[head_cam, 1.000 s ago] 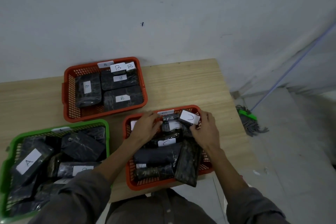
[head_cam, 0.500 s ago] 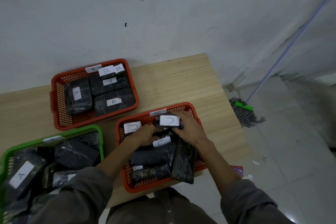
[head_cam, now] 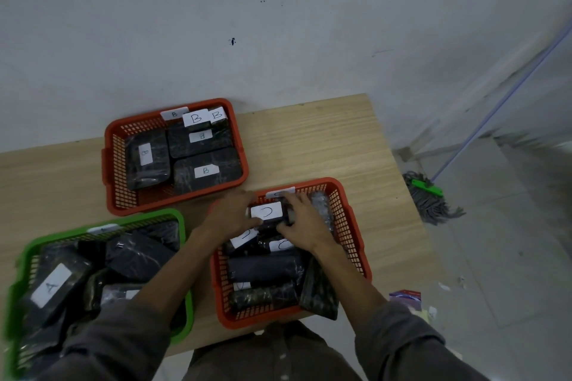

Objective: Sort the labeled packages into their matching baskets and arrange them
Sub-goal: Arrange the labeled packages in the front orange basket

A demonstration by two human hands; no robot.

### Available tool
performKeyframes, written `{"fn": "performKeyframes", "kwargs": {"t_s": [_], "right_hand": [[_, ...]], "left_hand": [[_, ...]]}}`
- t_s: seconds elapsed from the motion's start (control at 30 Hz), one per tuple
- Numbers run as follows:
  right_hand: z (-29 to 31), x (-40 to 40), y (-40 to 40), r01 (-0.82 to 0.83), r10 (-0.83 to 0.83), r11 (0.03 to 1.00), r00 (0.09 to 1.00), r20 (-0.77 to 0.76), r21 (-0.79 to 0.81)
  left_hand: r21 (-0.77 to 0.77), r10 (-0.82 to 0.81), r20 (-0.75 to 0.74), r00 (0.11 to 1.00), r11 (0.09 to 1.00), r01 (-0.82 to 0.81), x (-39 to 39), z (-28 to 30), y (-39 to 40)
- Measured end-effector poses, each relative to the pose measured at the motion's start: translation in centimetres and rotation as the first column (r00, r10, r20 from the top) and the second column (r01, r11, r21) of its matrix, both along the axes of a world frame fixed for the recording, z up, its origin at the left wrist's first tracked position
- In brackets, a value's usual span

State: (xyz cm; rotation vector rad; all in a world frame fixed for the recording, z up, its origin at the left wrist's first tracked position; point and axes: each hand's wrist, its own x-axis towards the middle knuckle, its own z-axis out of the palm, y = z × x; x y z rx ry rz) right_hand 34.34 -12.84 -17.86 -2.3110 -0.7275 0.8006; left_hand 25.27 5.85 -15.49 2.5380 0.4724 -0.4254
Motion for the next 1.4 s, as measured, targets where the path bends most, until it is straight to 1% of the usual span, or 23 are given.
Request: {"fn": "performKeyframes", "kwargs": {"t_s": [0.03, 0.07, 0.1, 0.13, 0.2, 0.23, 0.27, 0.37, 0.43, 0.5, 0.57, 0.63, 0.67, 0.7, 0.73, 0.83, 0.93, 1.13, 1.2, 1.23, 1.3, 1.33, 1.4], "right_hand": [[0.0, 0.2, -0.8, 0.113, -0.112, 0.994, 0.988, 0.109, 0.002], [0.1, 0.6, -1.8, 0.239, -0.235, 0.971, 0.947, 0.22, 0.009], [0.1, 0.9, -2.7, 0.338, -0.325, 0.941, 0.898, 0.297, 0.009], [0.0, 1.2, -3.5, 0.373, -0.342, 0.927, 0.877, 0.339, -0.031], [-0.3, 1.3, -4.1, 0.287, -0.2, 0.926, 0.924, 0.327, -0.245], [-0.4, 1.2, -4.0, 0.234, -0.138, 0.913, 0.948, 0.286, -0.334], [-0.5, 1.1, -3.8, 0.205, -0.116, 0.899, 0.963, 0.242, -0.386], [-0.5, 0.9, -3.4, 0.21, -0.144, 0.886, 0.972, 0.185, -0.413], [-0.4, 0.9, -3.5, 0.274, -0.225, 0.895, 0.959, 0.175, -0.353], [0.2, 1.0, -3.6, 0.425, -0.412, 0.88, 0.905, 0.105, -0.21], [1.0, 1.1, -3.7, 0.601, -0.604, 0.797, 0.795, -0.051, -0.061], [1.8, 1.7, -3.8, 0.753, -0.71, 0.658, 0.635, -0.304, 0.036], [2.2, 2.0, -3.9, 0.812, -0.72, 0.582, 0.535, -0.442, 0.035], [2.6, 2.2, -4.1, 0.848, -0.706, 0.529, 0.451, -0.546, 0.015], [2.8, 2.4, -4.4, 0.86, -0.686, 0.511, 0.411, -0.6, 0.005], [2.9, 2.5, -4.9, 0.862, -0.649, 0.507, 0.396, -0.649, 0.019], [2.6, 2.4, -4.9, 0.878, -0.627, 0.479, 0.353, -0.695, 0.013], [2.2, 2.1, -3.3, 0.862, -0.533, 0.508, 0.319, -0.784, 0.005], [2.2, 2.0, -2.9, 0.848, -0.505, 0.529, 0.345, -0.791, 0.032], [2.3, 2.0, -2.9, 0.83, -0.486, 0.554, 0.379, -0.787, 0.058], [2.3, 1.9, -3.1, 0.757, -0.446, 0.645, 0.483, -0.753, 0.104], [2.3, 1.8, -3.3, 0.714, -0.443, 0.691, 0.541, -0.715, 0.112], [2.2, 1.8, -3.9, 0.667, -0.48, 0.736, 0.635, -0.606, 0.116]], "left_hand": [[0.002, -0.006, 0.035, 0.999, 1.0, 0.006, 0.1, -0.3, -0.2], [-0.009, -0.004, 0.091, 0.996, 1.0, 0.004, 0.3, -0.5, -0.5], [-0.035, 0.011, 0.159, 0.987, 0.999, -0.006, 0.4, -0.7, -0.8], [-0.064, 0.035, 0.223, 0.974, 0.998, -0.021, 0.7, -0.8, -1.1], [-0.096, 0.081, 0.308, 0.948, 0.994, -0.054, 1.3, -0.7, -1.7], [-0.105, 0.096, 0.335, 0.937, 0.992, -0.065, 1.6, -0.6, -1.9], [-0.111, 0.108, 0.354, 0.929, 0.991, -0.073, 1.8, -0.6, -2.1], [-0.126, 0.133, 0.382, 0.915, 0.988, -0.091, 2.2, -0.4, -2.7], [-0.157, 0.148, 0.374, 0.916, 0.983, -0.095, 2.3, -0.4, -3.0], [-0.194, 0.145, 0.37, 0.918, 0.978, -0.077, 2.4, -0.6, -3.3], [-0.21, 0.14, 0.376, 0.916, 0.976, -0.063, 2.6, -0.8, -3.5], [-0.235, 0.154, 0.372, 0.915, 0.97, -0.067, 2.8, -0.9, -3.7], [-0.254, 0.164, 0.365, 0.917, 0.965, -0.071, 3.0, -0.9, -3.8], [-0.275, 0.176, 0.355, 0.918, 0.958, -0.077, 3.2, -1.0, -3.9], [-0.297, 0.187, 0.344, 0.92, 0.951, -0.082, 3.4, -1.0, -4.1], [-0.39, 0.221, 0.297, 0.929, 0.916, -0.094, 4.0, -0.9, -4.4], [-0.5, 0.268, 0.221, 0.938, 0.857, -0.127, 4.2, -0.6, -4.8], [-0.679, 0.337, 0.06, 0.939, 0.704, -0.209, 4.0, -0.1, -4.4], [-0.73, 0.392, 0.02, 0.92, 0.635, -0.254, 3.9, 0.2, -4.1], [-0.731, 0.41, 0.015, 0.912, 0.627, -0.27, 3.8, 0.2, -3.9], [-0.713, 0.407, 0.015, 0.913, 0.645, -0.276, 3.7, 0.1, -3.5], [-0.704, 0.392, 0.013, 0.92, 0.657, -0.271, 3.7, 0.1, -3.3], [-0.661, 0.349, 0.025, 0.937, 0.709, -0.246, 3.9, 0.1, -3.2]]}}
